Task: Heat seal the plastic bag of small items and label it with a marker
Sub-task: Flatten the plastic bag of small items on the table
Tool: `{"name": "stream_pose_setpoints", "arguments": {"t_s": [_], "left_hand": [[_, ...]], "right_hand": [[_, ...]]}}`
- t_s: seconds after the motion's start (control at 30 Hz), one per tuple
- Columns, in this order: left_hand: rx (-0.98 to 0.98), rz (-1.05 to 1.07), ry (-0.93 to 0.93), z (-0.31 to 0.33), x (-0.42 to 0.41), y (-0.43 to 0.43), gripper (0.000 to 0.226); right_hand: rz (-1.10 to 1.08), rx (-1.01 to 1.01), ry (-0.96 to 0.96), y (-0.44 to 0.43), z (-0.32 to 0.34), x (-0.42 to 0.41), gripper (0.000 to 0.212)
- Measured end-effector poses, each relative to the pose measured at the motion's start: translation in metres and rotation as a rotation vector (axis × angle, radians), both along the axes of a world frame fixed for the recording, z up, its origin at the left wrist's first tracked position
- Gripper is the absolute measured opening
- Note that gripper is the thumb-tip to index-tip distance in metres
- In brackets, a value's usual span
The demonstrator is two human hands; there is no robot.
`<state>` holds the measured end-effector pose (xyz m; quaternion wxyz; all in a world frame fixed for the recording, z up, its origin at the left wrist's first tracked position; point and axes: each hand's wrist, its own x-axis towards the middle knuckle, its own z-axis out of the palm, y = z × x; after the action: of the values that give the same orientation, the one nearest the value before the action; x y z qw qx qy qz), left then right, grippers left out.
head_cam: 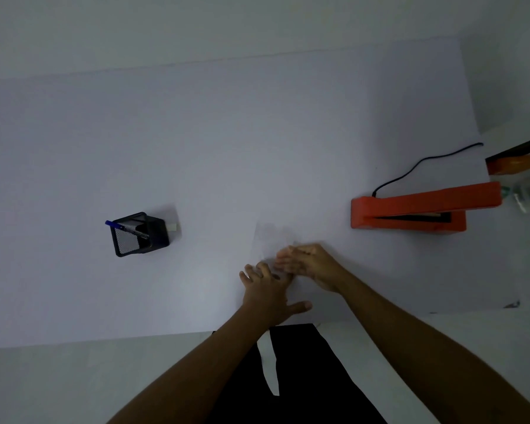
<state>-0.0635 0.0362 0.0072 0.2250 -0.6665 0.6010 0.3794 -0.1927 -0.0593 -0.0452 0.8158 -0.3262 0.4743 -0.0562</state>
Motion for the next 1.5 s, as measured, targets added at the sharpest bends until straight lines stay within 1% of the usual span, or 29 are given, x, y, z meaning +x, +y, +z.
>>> {"name": "stream_pose_setpoints", "arguments": {"t_s": [0.1, 0.23, 0.43, 0.57, 0.7, 0.77, 0.8, 0.83, 0.87, 0.9, 0.93, 1.0, 1.07, 1.13, 1.2, 1.27, 1.37, 1.43, 1.5], "left_hand": [[0.017, -0.016, -0.011, 0.001, -0.001, 0.000, 0.096], [0.030, -0.044, -0.015, -0.001, 0.001, 0.002, 0.094], [0.009, -0.039, -0.026, -0.004, 0.001, -0.002, 0.096], [-0.002, -0.040, -0.027, -0.006, -0.006, 0.001, 0.094], [-0.006, -0.024, -0.028, -0.006, -0.013, 0.001, 0.097], [-0.075, -0.145, 0.024, 0.010, 0.022, 0.006, 0.099], [-0.089, -0.168, 0.015, 0.011, 0.020, 0.008, 0.098], [-0.083, -0.172, 0.011, 0.012, 0.017, 0.007, 0.098], [-0.074, -0.178, 0.010, 0.013, 0.016, 0.003, 0.096], [-0.071, -0.181, 0.007, 0.015, 0.017, -0.001, 0.095], [-0.068, -0.182, -0.007, 0.015, 0.017, -0.002, 0.092], [-0.047, -0.189, -0.028, 0.012, 0.016, -0.003, 0.089], [-0.023, -0.200, -0.047, 0.009, 0.014, -0.007, 0.089], [-0.002, -0.225, -0.063, 0.006, 0.010, -0.009, 0.089], [0.008, -0.229, -0.056, 0.004, 0.008, -0.009, 0.089], [0.018, -0.237, -0.046, 0.002, 0.010, -0.008, 0.090], [-0.015, -0.281, -0.052, -0.002, 0.015, -0.009, 0.090], [-0.036, -0.314, -0.039, -0.003, 0.019, -0.009, 0.090], [-0.028, -0.336, -0.022, -0.002, 0.022, -0.009, 0.089]], "right_hand": [[0.028, -0.031, 0.012, 0.002, -0.004, 0.001, 0.038], [0.046, -0.083, 0.040, -0.018, -0.004, 0.006, 0.038], [-0.058, -0.150, 0.080, -0.068, -0.004, 0.013, 0.033], [-0.222, -0.232, 0.128, -0.093, -0.002, 0.014, 0.031], [-0.340, -0.329, 0.267, -0.094, -0.002, 0.008, 0.028], [-0.470, -0.409, 0.458, -0.068, 0.031, 0.025, 0.021], [-0.487, -0.397, 0.518, -0.060, 0.032, 0.021, 0.016], [-0.480, -0.376, 0.558, -0.052, 0.031, 0.017, 0.013], [-0.425, -0.344, 0.600, -0.040, 0.028, 0.017, 0.012], [-0.362, -0.310, 0.619, -0.027, 0.022, 0.019, 0.016], [-0.316, -0.279, 0.628, -0.017, 0.020, 0.025, 0.026], [-0.299, -0.198, 0.594, -0.008, 0.018, 0.034, 0.044], [-0.270, -0.162, 0.551, -0.007, 0.020, 0.041, 0.055], [-0.198, -0.173, 0.530, -0.008, 0.020, 0.043, 0.063], [-0.106, -0.185, 0.503, -0.008, 0.019, 0.043, 0.061], [-0.041, -0.184, 0.470, -0.007, 0.021, 0.045, 0.048], [-0.066, -0.206, 0.457, -0.002, 0.030, 0.045, 0.025], [-0.109, -0.207, 0.459, -0.001, 0.035, 0.043, 0.027], [-0.167, -0.175, 0.470, 0.001, 0.042, 0.041, 0.036]]}}
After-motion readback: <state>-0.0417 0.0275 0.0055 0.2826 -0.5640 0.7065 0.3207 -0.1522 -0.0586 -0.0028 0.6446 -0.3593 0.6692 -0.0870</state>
